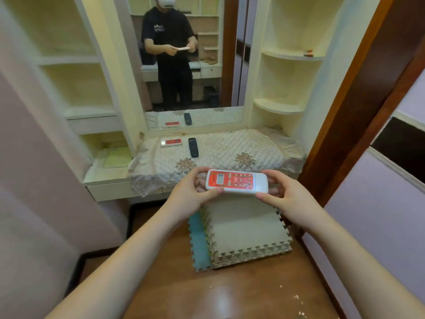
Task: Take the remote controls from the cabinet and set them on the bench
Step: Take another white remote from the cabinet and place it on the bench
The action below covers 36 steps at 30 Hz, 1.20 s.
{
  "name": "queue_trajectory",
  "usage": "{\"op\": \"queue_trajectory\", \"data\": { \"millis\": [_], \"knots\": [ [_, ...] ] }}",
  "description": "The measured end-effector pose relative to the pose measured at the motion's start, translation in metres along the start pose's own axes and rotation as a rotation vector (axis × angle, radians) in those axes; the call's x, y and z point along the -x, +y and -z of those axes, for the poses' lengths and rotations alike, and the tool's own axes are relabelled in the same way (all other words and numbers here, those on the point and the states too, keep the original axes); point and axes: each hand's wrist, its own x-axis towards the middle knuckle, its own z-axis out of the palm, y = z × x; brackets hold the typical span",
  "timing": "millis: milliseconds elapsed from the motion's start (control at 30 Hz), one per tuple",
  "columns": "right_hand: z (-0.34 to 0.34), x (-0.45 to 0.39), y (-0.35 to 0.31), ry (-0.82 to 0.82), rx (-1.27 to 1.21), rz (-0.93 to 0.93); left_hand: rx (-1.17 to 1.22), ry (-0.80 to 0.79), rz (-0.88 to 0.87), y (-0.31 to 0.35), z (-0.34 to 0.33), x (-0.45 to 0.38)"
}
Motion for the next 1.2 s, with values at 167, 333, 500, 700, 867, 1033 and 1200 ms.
{"op": "queue_trajectory", "data": {
  "millis": [167,333,500,700,867,1033,1200],
  "knots": [
    [-0.003,-0.04,0.024,-0.07,-0.022,0.035,-0.019,0.108,0.06,-0.012,-0.009,-0.019],
    [-0.014,-0.068,0.032,-0.147,-0.034,0.048,-0.044,0.216,0.087,-0.02,-0.003,-0.023],
    [-0.041,-0.094,0.023,-0.219,-0.059,0.06,-0.045,0.257,0.118,-0.032,0.026,-0.027],
    [-0.088,-0.127,0.005,-0.282,-0.029,0.047,-0.031,0.302,0.137,-0.068,0.07,-0.039],
    [-0.144,-0.156,-0.012,-0.329,-0.014,0.02,-0.015,0.299,0.171,-0.104,0.119,-0.046],
    [-0.201,-0.182,-0.031,-0.345,0.018,0.02,0.038,0.296,0.194,-0.134,0.173,-0.061],
    [-0.229,-0.209,-0.041,-0.344,0.041,0.01,0.078,0.289,0.188,-0.16,0.202,-0.078]
  ]
}}
